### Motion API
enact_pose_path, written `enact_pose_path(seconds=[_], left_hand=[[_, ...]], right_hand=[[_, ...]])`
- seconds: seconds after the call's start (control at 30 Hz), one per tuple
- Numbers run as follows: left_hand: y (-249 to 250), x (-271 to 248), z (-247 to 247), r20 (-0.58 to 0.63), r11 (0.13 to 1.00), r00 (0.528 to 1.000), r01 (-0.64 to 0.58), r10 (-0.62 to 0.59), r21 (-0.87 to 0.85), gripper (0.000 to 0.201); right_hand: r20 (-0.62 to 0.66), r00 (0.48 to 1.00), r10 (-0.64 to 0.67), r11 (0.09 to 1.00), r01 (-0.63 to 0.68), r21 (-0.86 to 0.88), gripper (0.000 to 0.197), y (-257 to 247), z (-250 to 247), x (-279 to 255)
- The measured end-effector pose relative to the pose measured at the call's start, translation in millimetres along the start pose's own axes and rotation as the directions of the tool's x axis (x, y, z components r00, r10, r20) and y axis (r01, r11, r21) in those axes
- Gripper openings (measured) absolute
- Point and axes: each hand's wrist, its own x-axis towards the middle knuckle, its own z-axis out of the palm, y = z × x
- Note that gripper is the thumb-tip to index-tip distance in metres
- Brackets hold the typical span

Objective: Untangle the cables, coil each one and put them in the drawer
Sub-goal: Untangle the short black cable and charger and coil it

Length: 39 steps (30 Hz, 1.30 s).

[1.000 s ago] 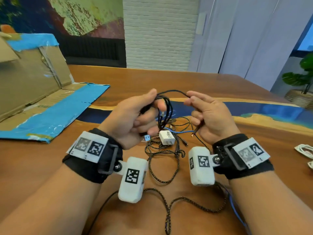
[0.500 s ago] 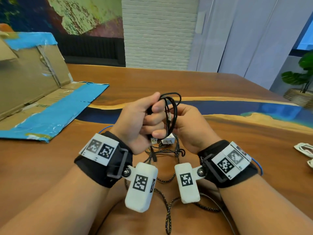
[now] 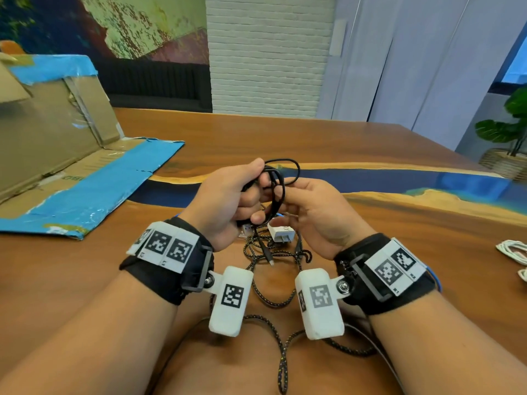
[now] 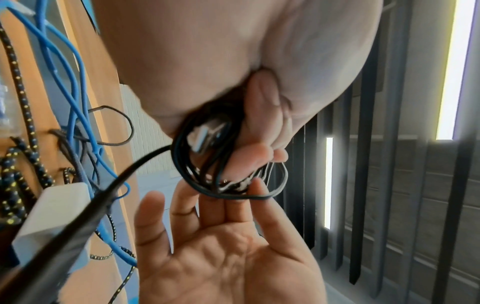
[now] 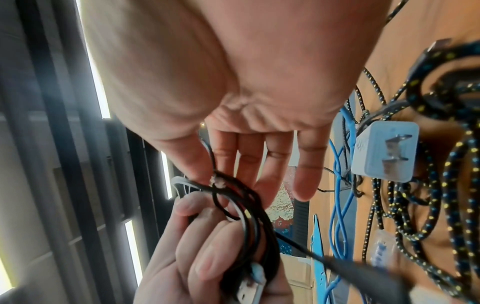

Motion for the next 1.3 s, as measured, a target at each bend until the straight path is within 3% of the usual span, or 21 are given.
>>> enact_pose_path(seconds=[0.1, 0.2, 0.33, 0.4, 0.5, 0.57, 0.63, 0.7, 0.9, 1.07, 1.17, 1.23, 1.3], left_hand=[[0, 2, -2, -0.065, 0.998, 0.997, -0.038, 0.041, 0.047, 0.037], [-2, 4, -5, -0.084, 0.992, 0.994, -0.053, 0.063, 0.115, 0.036], [-1, 7, -13, -0.076, 0.973, 0.993, -0.073, 0.091, 0.217, 0.033], [0, 7, -13, -0.043, 0.963, 0.992, -0.101, 0.115, 0.249, 0.032], [-3, 6, -7, 0.012, 0.957, 0.990, -0.138, 0.140, 0.256, 0.032], [-6, 7, -6, 0.028, 0.958, 0.991, -0.134, 0.131, 0.254, 0.031], [-6, 7, -9, 0.012, 0.960, 0.992, -0.123, 0.124, 0.250, 0.031], [-4, 8, -14, -0.010, 0.960, 0.990, -0.136, 0.143, 0.243, 0.031], [-1, 9, -17, -0.096, 0.959, 0.980, -0.149, 0.176, 0.243, 0.029], [5, 12, -24, -0.238, 0.965, 0.958, -0.102, 0.161, 0.243, 0.028], [9, 10, -29, -0.211, 0.964, 0.966, -0.094, 0.148, 0.248, 0.025], [12, 6, -29, -0.155, 0.958, 0.980, -0.076, 0.123, 0.276, 0.030], [15, 4, -27, -0.107, 0.961, 0.989, -0.072, 0.104, 0.268, 0.040]], right_hand=[[0.040, 0.999, 0.021, 0.997, -0.024, 0.079, 0.049, -3, -2, -2], [0.038, 0.999, -0.035, 0.999, 0.036, -0.021, 0.029, 2, 2, 0], [0.043, 0.999, -0.022, 0.999, 0.020, 0.041, 0.008, 3, 7, -3], [0.103, 0.995, -0.017, 0.995, 0.007, 0.100, 0.011, 0, 5, -4], [0.185, 0.983, -0.001, 0.994, -0.020, 0.111, 0.034, 0, 2, -5], [0.216, 0.976, 0.006, 0.999, -0.016, 0.045, 0.023, 1, 3, -4], [0.160, 0.987, 0.020, 0.999, -0.014, -0.033, 0.017, 2, 6, -2], [0.025, 1.000, 0.001, 0.997, 0.001, -0.074, 0.018, 4, 9, 0], [-0.278, 0.961, -0.008, 0.995, 0.036, 0.096, 0.013, -3, 1, 2], [-0.188, 0.982, 0.006, 0.917, 0.070, 0.392, 0.012, -21, -13, -2], [-0.227, 0.973, -0.044, 0.967, 0.098, 0.234, 0.010, -24, -23, 0], [-0.307, 0.945, -0.110, 0.993, 0.115, -0.004, 0.009, -19, -30, 3], [-0.361, 0.912, -0.195, 0.954, 0.091, -0.287, 0.011, -14, -31, 5]])
